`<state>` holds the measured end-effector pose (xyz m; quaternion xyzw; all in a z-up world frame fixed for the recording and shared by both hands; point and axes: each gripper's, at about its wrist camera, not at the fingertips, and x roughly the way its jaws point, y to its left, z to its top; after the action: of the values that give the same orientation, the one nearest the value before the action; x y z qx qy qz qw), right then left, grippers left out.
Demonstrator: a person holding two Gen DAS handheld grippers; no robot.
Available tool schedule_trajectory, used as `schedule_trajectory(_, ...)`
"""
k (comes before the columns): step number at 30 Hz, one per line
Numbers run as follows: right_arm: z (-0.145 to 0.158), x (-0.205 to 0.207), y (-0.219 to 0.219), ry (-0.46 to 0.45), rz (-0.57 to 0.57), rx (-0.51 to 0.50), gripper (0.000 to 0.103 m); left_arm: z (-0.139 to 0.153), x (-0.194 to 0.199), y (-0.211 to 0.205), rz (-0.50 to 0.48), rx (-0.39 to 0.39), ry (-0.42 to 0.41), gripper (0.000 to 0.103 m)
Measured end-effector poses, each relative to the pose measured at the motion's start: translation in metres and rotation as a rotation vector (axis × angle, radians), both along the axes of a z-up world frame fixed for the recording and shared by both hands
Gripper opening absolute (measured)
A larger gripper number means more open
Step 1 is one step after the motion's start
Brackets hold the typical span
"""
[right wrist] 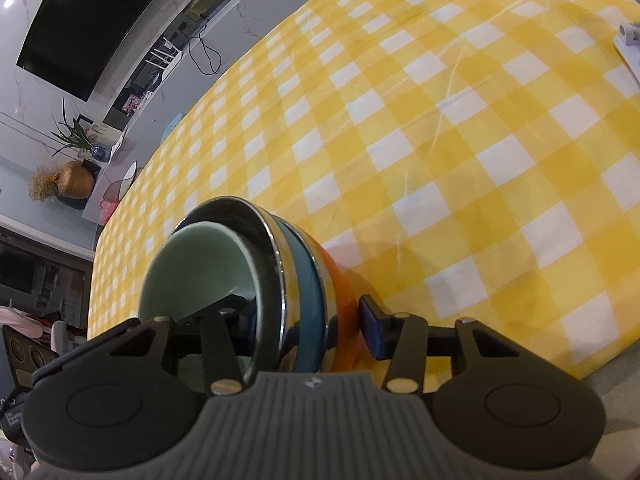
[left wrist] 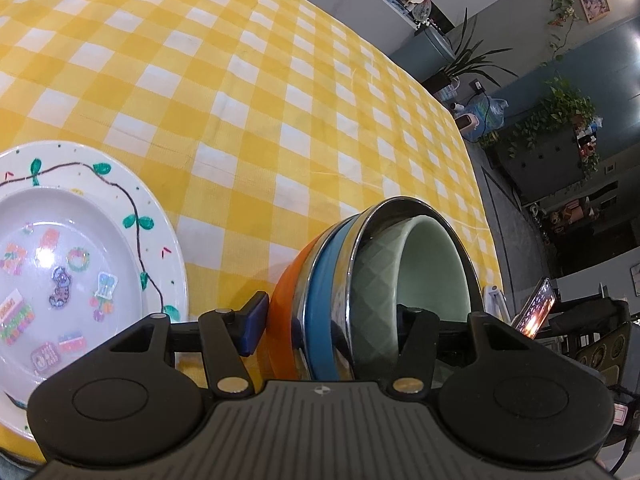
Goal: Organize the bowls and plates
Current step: 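Lift the nested bowls with both tools and carry them over the plate stack, then lower the nested bowls onto the candy-print plate with both tools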
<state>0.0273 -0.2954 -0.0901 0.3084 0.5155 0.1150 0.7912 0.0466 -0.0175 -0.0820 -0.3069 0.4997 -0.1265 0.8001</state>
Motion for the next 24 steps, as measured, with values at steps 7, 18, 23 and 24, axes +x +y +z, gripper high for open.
schedule_trajectory(7, 0.012, -0.001, 0.004, -0.023, 0.009, 0.001, 0.047, 0.012, -0.005, 0.005, 0.01, 0.01, -0.018, 0.062)
schedule_trajectory(18, 0.037, -0.011, 0.043, -0.049, 0.073, 0.045, 0.047, 0.048, -0.032, 0.044, 0.088, 0.058, -0.037, 0.062)
schedule_trajectory(23, 0.048, -0.011, 0.075, -0.063, 0.13, 0.059, 0.047, 0.06, -0.043, 0.073, 0.144, 0.072, -0.042, 0.062)
schedule_trajectory(24, 0.049, -0.012, 0.082, -0.064, 0.141, 0.062, 0.047, 0.061, -0.045, 0.079, 0.157, 0.075, -0.043, 0.062)
